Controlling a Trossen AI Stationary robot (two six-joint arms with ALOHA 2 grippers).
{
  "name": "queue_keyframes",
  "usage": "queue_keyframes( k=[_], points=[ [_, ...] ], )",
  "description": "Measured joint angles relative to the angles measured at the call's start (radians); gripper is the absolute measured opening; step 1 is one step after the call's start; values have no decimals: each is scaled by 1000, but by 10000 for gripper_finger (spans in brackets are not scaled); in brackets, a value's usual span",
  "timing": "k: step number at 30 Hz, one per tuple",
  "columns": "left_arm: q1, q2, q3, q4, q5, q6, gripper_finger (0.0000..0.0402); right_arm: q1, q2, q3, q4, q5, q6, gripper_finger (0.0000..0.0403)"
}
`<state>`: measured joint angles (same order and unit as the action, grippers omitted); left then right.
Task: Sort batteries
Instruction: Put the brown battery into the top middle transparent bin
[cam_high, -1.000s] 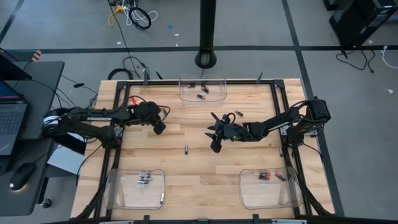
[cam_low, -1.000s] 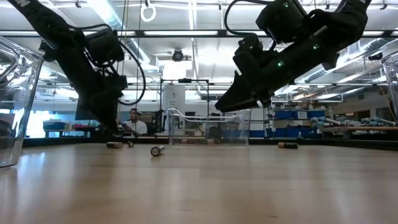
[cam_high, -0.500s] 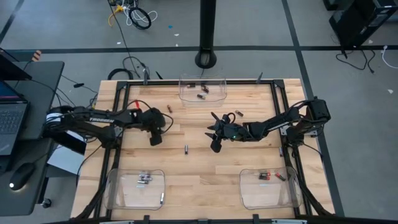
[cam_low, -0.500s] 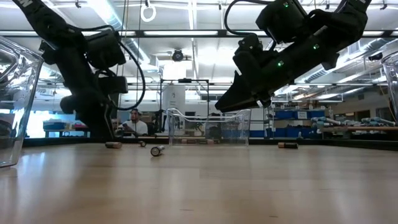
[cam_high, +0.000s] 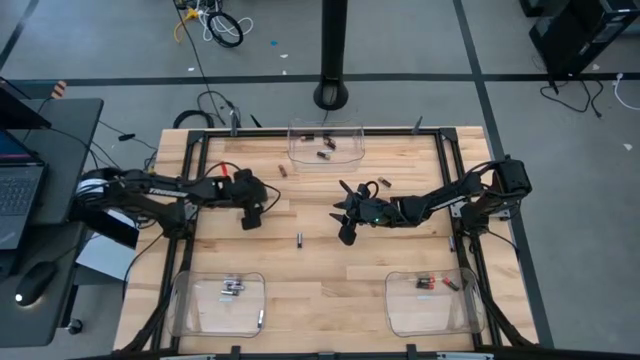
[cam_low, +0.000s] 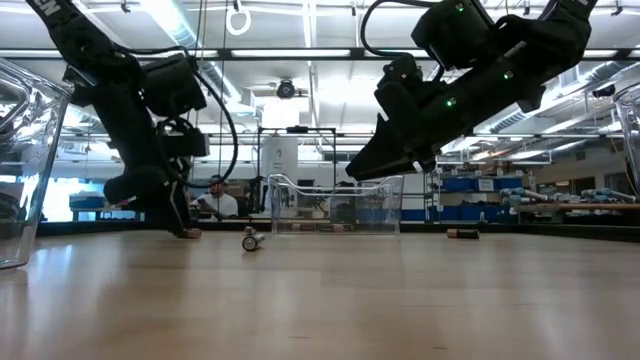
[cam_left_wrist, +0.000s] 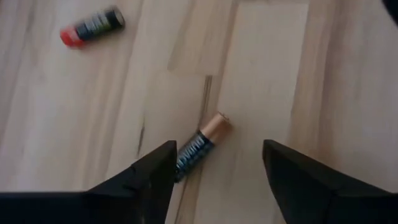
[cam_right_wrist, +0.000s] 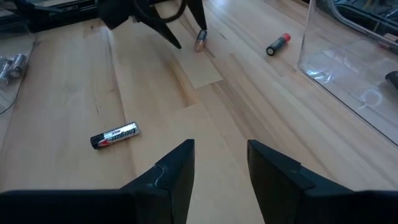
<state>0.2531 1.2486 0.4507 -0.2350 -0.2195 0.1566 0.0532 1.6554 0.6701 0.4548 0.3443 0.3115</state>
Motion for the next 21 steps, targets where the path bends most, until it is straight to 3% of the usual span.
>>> queue_keyframes(
  k=[11, 21],
  points=[
    [2, 93, 5, 32, 37, -5, 180, 0, 0, 0, 0, 0, 0, 158],
    [0, 88, 33, -7, 92, -129, 59, 0, 0, 0, 0, 0, 0, 158]
  ],
)
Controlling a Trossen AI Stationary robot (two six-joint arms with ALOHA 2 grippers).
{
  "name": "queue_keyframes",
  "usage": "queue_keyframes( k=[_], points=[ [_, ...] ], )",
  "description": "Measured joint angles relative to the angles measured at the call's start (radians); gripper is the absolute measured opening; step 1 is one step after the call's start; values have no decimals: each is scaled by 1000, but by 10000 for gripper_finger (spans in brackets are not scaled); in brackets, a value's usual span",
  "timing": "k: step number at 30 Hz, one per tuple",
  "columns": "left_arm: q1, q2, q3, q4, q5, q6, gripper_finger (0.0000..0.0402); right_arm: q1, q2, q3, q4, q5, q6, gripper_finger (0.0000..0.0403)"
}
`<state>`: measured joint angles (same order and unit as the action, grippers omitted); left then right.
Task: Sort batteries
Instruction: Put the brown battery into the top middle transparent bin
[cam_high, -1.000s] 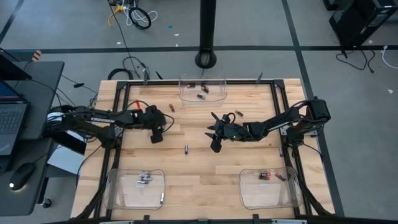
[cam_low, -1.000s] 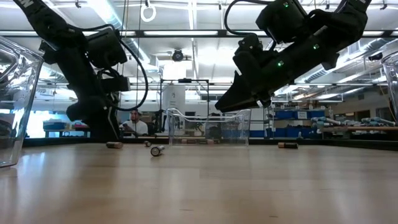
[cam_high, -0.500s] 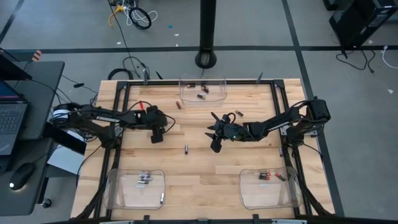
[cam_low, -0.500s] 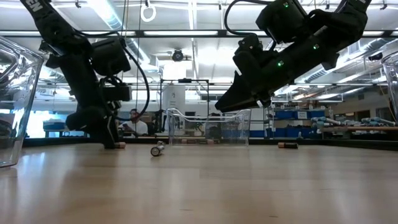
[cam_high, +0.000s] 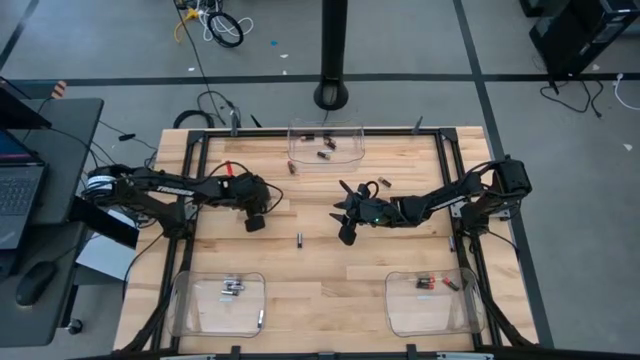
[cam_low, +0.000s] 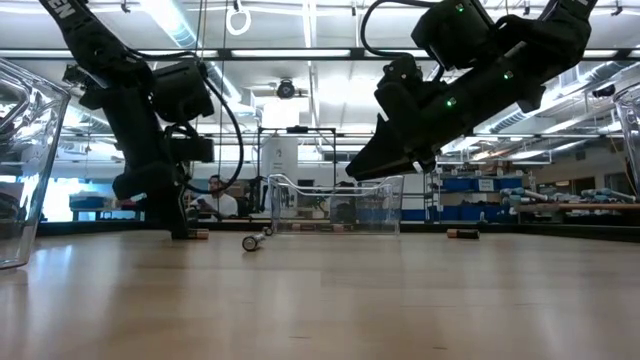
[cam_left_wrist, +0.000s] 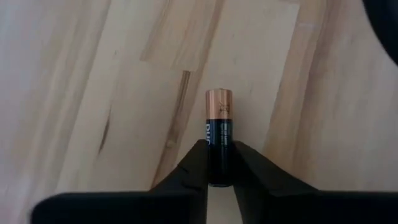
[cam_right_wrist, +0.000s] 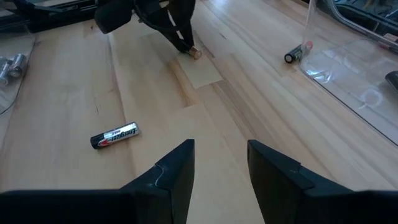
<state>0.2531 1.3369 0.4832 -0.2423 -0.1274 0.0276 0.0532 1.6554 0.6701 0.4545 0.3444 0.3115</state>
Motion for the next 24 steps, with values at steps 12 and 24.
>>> queue_keyframes(
  k=[12, 24],
  points=[
    [-29, 3, 226, -31, 32, 27, 44, 20, 0, 0, 0, 1, -43, 158],
    [231, 219, 823, -278, 38, 157, 44, 43, 0, 0, 0, 1, -53, 158]
  ],
)
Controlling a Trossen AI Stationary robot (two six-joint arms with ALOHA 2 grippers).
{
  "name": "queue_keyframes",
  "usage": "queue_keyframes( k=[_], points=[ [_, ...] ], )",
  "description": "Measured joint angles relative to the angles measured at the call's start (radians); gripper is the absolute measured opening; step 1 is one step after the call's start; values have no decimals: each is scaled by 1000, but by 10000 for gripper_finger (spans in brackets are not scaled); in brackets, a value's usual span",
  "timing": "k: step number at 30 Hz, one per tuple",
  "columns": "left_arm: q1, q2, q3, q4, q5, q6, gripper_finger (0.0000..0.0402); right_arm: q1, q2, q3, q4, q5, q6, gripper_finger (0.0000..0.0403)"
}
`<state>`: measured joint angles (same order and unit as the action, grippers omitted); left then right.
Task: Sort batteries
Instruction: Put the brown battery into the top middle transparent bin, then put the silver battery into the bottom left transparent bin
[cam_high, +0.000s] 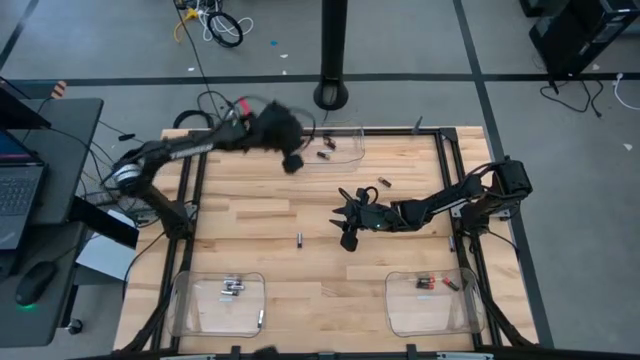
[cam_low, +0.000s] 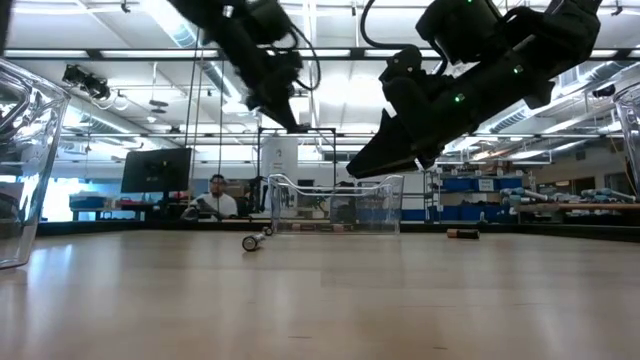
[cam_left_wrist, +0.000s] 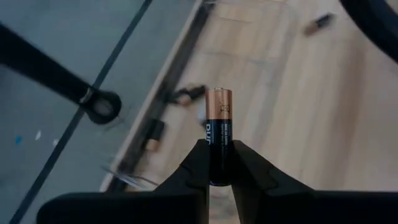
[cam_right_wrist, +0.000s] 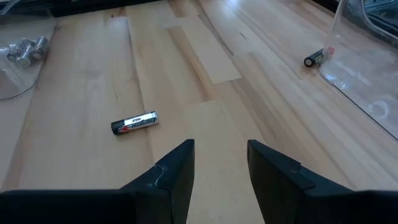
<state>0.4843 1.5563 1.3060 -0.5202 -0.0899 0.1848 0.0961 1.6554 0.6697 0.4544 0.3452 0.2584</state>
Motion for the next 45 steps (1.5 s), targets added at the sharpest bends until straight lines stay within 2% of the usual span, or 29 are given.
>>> queue_keyframes(
  k=[6, 11, 22, 38, 45],
  points=[
    [80, 273, 353, -193, 93, -4, 44, 0, 0, 0, 0, 0, 0, 158],
    [95, 446, 504, -286, 95, -11, 43, 0, 0, 0, 0, 0, 0, 158],
    [103, 617, 517, -296, 81, -61, 43, 0, 0, 0, 0, 0, 0, 158],
    [103, 644, 507, -273, 86, -84, 44, 0, 0, 0, 0, 0, 4, 158],
    [101, 644, 507, -271, 87, -74, 117, 0, 0, 0, 0, 0, 4, 158]
  ],
)
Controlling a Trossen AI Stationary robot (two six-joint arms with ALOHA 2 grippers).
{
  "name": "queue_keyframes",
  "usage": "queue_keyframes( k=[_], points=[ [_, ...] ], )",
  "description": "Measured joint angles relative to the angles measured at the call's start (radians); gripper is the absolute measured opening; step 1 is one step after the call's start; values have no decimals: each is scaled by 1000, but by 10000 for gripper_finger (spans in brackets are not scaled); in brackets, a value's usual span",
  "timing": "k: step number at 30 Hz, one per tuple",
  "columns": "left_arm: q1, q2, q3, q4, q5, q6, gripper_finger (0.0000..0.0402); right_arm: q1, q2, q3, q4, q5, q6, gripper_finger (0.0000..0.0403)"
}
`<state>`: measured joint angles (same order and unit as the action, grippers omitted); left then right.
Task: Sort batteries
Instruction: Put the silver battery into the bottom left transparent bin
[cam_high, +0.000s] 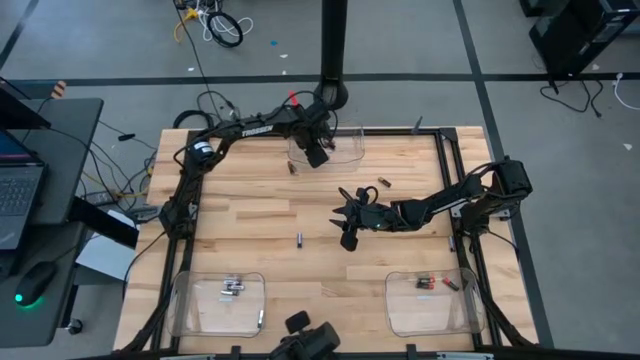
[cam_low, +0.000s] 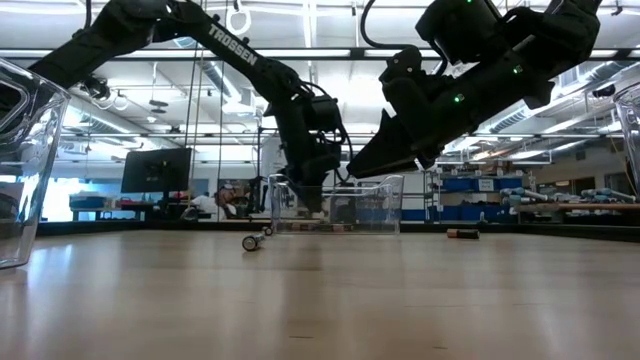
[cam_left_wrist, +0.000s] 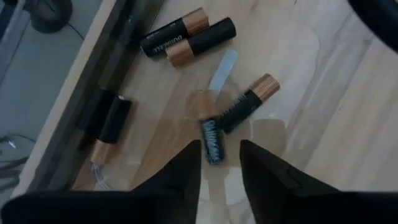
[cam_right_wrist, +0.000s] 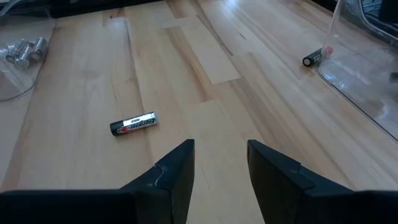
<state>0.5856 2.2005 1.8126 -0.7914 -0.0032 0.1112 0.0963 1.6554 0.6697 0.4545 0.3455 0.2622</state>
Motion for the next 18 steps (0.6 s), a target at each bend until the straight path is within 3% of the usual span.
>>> queue_keyframes(
  k=[4, 11, 18],
  points=[
    [-6, -6, 0, 20, 0, 17, 132, 0, 0, 0, 0, 0, 0, 158],
    [-35, -80, 0, 46, -40, 80, 121, 0, 0, 0, 0, 0, 0, 158],
    [-73, -236, -16, 103, -73, 144, 43, 0, 0, 0, -2, 0, -1, 158]
  ],
)
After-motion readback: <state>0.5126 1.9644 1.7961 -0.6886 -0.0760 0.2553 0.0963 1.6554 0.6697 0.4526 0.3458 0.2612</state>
